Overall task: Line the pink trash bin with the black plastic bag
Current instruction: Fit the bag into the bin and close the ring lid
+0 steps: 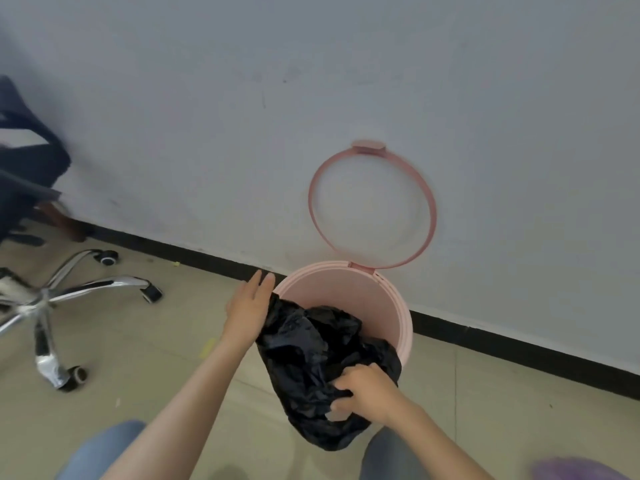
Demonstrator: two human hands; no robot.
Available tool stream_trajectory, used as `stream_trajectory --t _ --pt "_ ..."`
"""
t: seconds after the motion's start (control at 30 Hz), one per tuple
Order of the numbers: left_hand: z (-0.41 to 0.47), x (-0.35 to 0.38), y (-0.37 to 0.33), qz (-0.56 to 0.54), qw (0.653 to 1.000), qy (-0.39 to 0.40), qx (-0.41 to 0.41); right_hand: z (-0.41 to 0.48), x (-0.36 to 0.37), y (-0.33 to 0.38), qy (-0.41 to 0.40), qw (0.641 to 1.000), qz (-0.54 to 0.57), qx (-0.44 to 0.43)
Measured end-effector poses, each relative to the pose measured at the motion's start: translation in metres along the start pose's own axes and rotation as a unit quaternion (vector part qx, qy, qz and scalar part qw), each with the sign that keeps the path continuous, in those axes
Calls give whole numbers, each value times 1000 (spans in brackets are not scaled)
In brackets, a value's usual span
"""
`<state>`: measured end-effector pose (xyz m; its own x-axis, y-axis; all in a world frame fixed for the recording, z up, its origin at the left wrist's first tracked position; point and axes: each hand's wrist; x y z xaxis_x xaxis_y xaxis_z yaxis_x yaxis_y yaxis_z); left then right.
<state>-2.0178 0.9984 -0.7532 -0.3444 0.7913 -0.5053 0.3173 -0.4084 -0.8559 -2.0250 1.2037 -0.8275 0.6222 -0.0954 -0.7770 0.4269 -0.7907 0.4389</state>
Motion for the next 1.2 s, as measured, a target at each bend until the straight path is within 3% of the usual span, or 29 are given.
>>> stream_trajectory --t 0.1,0.2,0.3,0.47,0.57,0.67,0.73,0.8,0.87,0.9,0.93,1.0,1.1,1.2 --pt "-26 -13 12 -8 996 53 -76 4 -3 -4 -24 999 34 5" --pt "-40 -2 14 -48 989 105 -96 16 -13 -1 -153 988 22 26" --pt "-40 17 18 -51 982 113 -141 33 -23 3 -239 956 134 102" --pt "-45 30 25 112 993 37 -25 36 -26 3 -153 938 291 113" --pt "-39 33 25 79 996 38 6 3 -20 -1 -210 962 158 77" --pt "-17 39 19 -91 994 41 -39 -25 -9 -3 -102 992 -1 69" --pt "2 49 8 -225 973 16 -58 -25 -3 -6 -55 996 -34 64" --pt "20 56 1 -272 961 -14 -37 -13 -3 -7 -55 996 -44 62" --pt "39 54 8 -140 989 4 50 3 -5 -8 -87 994 -26 65" --pt "51 52 11 19 994 61 92 12 -6 -8 -113 991 -7 73" --pt "59 47 18 182 968 119 126 20 -7 -9 -141 986 1 83" --pt "68 39 25 411 880 174 163 36 -10 -14 -175 977 -1 119" --pt "75 43 30 515 812 172 215 52 -8 -17 -124 979 -32 157" --pt "81 67 41 511 773 294 234 61 -10 -17 -92 984 8 150"
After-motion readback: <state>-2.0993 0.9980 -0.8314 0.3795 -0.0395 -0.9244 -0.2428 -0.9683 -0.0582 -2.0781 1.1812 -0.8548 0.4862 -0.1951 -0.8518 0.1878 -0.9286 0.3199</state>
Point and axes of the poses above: each hand's wrist, its own z-axis towards the middle knuckle, its own x-axis out of the palm, y = z × x, and after that the axes turned 9 degrees about x, right-handed
